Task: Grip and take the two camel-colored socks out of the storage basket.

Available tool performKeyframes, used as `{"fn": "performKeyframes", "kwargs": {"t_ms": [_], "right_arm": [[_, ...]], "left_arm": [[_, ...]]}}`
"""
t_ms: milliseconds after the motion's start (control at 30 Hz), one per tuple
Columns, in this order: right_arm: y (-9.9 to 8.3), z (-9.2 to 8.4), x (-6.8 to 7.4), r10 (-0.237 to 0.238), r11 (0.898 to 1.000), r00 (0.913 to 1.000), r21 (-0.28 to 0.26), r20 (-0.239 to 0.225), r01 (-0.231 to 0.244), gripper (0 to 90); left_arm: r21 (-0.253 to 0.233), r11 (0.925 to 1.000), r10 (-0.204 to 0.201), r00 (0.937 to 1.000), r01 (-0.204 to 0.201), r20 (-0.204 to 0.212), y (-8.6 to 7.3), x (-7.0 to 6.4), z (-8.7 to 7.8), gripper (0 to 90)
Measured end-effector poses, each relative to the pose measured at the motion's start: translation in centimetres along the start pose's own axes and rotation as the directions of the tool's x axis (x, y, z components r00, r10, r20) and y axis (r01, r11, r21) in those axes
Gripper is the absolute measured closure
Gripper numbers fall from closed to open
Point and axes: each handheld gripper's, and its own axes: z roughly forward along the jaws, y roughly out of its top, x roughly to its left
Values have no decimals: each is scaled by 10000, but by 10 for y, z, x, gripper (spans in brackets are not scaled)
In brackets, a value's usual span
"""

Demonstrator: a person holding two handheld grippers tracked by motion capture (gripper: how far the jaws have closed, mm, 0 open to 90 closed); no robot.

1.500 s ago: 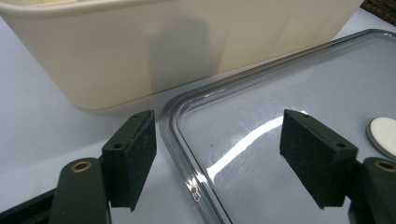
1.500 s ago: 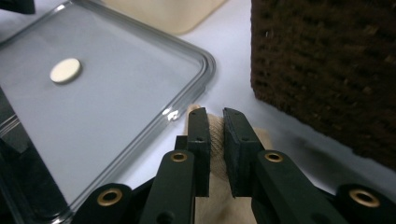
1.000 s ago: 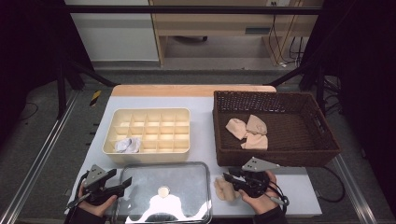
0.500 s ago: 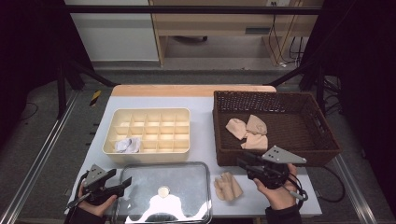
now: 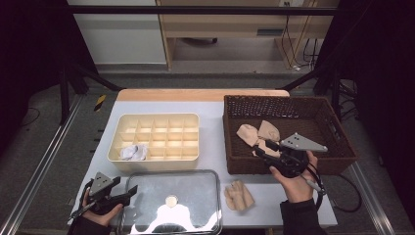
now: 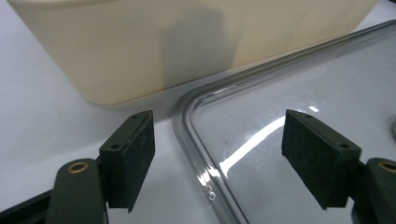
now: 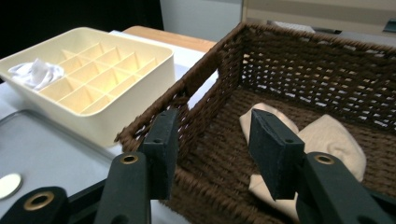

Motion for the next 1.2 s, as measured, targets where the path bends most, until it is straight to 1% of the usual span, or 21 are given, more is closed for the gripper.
{"fn": "performKeyframes", "kwargs": {"t_ms": [133,233,400,533,567,633,700,833,933,1033,1067,1133,1167,1200], "right_arm": [[6,3,-2,-22,10000,9999,-33,124,23,499],[11,5,-4,-27,10000,9997,-87,234,29,487],[22,8,-9,29,9998,9991,-184,429,-21,458],[30,12,-10,4,9997,9985,-225,539,8,448],[32,13,-11,17,9997,9985,-235,541,-4,445],[35,16,-13,23,9999,9980,-156,624,-13,434],[40,20,-17,23,9999,9969,-130,791,-13,424],[51,27,-24,161,9999,9940,-80,1079,-153,413],[60,34,-33,214,9998,9898,-43,1408,-210,408],[66,41,-41,315,9995,9853,-84,1681,-305,411],[69,45,-46,417,9991,9832,-87,1776,-408,410],[71,51,-53,656,9978,9817,-19,1790,-663,408],[72,54,-55,681,9976,9805,6,1844,-695,405],[73,58,-59,630,9978,9777,61,2001,-656,401]], "left_arm": [[22,9998,-176,9998,176,-134,-2,6,4,247],[111,9989,-448,9990,448,3,-2,10,6,238],[-21,9993,-363,9993,363,26,-2,10,5,229],[-351,9988,-339,9994,340,12,-1,11,4,225],[-424,9984,-382,9993,379,-62,-1,12,5,221],[-461,9979,-462,9989,458,-84,0,13,5,214],[-456,9980,-454,9989,449,-112,1,14,6,209],[-425,9987,-299,9992,287,-277,3,13,9,202],[-281,9993,-248,9993,239,-297,4,13,11,194],[-318,9992,-245,9991,234,-353,3,12,11,188],[-300,9994,-203,9991,192,-361,3,12,11,187],[-284,9995,-151,9993,141,-350,3,12,11,187],[-294,9995,-111,9992,100,-377,3,11,11,187],[-307,9995,-97,9992,86,-376,3,11,11,187]]}}
